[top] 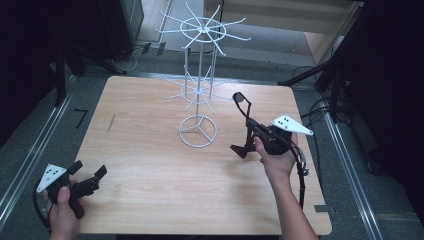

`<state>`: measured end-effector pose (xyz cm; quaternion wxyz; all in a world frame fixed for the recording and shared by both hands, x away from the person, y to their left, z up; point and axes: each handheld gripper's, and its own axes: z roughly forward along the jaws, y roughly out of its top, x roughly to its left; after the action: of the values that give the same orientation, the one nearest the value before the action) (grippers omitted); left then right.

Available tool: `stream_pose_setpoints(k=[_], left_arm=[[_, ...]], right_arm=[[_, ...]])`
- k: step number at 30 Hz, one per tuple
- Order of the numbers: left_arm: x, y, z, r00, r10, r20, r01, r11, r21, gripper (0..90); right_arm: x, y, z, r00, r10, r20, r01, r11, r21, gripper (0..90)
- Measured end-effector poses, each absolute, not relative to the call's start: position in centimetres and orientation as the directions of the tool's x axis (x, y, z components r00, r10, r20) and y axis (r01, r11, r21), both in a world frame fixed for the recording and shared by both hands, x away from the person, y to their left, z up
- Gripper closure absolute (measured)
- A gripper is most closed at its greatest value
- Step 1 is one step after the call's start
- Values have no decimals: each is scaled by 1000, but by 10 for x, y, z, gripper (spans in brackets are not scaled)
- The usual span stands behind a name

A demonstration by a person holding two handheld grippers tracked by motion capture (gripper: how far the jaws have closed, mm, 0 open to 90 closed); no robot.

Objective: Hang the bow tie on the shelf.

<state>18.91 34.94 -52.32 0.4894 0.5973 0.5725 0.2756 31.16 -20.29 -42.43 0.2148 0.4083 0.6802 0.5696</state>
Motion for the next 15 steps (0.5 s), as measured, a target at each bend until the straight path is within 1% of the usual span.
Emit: stream_pose_setpoints(k=[15], left_arm=[[189, 349, -523, 196, 953, -231, 414, 133, 901, 46]], right_arm=[[322, -184, -417, -581, 794, 179, 300, 4, 954, 900]])
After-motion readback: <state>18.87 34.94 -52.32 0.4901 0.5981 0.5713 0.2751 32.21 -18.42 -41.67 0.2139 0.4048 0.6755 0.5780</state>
